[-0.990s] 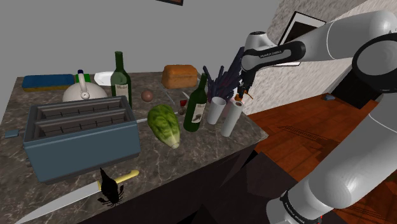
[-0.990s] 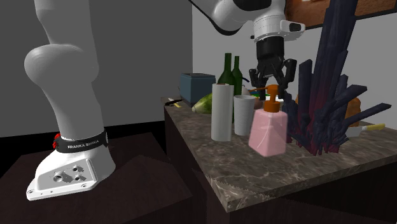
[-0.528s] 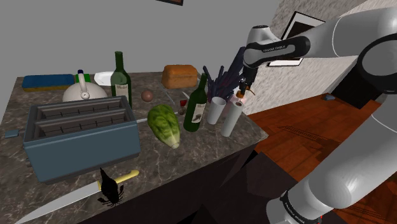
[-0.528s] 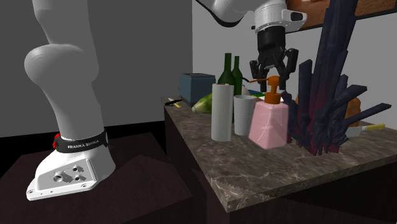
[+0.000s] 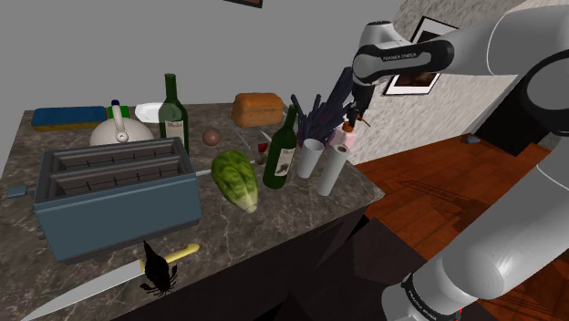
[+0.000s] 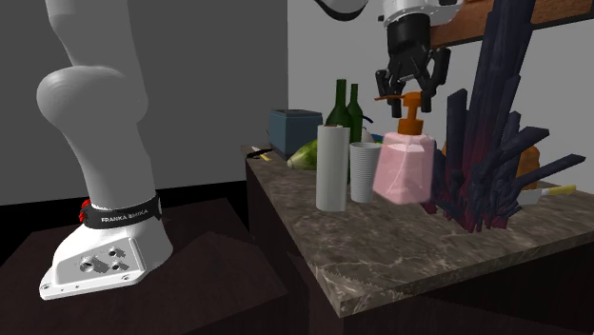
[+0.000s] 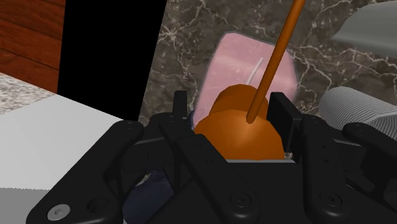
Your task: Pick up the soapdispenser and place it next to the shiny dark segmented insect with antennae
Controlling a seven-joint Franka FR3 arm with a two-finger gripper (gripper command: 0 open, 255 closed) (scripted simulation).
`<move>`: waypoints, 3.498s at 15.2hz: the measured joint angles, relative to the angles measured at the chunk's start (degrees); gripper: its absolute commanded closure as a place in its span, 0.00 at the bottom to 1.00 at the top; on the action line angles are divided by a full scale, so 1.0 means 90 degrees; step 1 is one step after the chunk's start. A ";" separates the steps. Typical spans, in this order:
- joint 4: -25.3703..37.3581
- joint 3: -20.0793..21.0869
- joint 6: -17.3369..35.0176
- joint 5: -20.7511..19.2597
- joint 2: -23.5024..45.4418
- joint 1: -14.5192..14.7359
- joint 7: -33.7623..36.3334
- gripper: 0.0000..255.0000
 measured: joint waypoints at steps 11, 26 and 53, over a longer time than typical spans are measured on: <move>0.0774 0.0017 -0.0899 0.0055 -0.0158 0.0018 -0.0222 1.00; 0.2192 0.0044 -0.2172 0.0126 -0.0035 0.0046 -0.0517 1.00; 0.2410 0.0763 -0.3311 0.0110 -0.0607 0.0813 0.0711 1.00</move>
